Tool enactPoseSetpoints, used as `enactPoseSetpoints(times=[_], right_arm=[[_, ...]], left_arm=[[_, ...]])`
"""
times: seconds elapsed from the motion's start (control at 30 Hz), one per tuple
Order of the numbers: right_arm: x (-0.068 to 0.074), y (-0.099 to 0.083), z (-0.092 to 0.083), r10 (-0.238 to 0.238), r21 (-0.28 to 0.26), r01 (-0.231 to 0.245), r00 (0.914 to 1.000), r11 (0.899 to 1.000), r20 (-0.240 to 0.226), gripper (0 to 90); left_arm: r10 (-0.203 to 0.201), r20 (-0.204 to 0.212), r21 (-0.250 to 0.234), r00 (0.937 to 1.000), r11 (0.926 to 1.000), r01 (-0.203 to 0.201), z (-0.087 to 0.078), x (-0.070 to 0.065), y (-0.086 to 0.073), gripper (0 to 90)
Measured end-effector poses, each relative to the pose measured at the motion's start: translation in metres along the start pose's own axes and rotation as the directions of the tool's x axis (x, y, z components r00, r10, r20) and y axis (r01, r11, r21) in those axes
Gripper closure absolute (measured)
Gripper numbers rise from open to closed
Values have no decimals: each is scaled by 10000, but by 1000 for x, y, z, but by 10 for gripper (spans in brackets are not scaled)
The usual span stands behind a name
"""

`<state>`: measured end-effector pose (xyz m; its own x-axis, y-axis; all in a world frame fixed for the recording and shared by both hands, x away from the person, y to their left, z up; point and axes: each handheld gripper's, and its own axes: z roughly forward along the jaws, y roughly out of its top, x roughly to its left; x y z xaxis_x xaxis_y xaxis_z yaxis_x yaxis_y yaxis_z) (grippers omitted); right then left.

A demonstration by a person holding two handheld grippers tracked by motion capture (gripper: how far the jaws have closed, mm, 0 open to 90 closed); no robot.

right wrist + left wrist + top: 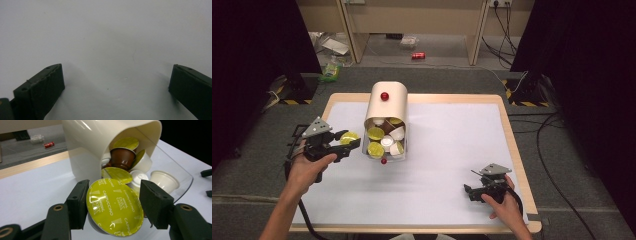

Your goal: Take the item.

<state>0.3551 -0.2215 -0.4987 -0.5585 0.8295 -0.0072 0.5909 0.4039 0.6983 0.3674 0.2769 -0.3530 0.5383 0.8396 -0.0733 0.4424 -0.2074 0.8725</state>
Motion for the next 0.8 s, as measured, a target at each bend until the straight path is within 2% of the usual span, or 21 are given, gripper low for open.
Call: enactPoseSetpoints(times=[0.23,0.33,0.4,0.8], right_arm=[[0,0,0,-13,-2,13,10000,10000,5,5],[0,0,0,-7,1,7,10000,10000,3,5],[0,0,0,-8,-4,8,10000,10000,0,5],[0,0,0,53,-19,-53,10000,10000,-4,5]], left_arm=[[-134,-356,5,9993,9999,134,2,8,-8,420],[-132,-669,-10,9977,9999,132,2,12,-12,420],[-328,-648,-79,9974,9994,323,2,14,-14,420],[-851,-1056,-5,9908,9963,855,10,31,-32,420]])
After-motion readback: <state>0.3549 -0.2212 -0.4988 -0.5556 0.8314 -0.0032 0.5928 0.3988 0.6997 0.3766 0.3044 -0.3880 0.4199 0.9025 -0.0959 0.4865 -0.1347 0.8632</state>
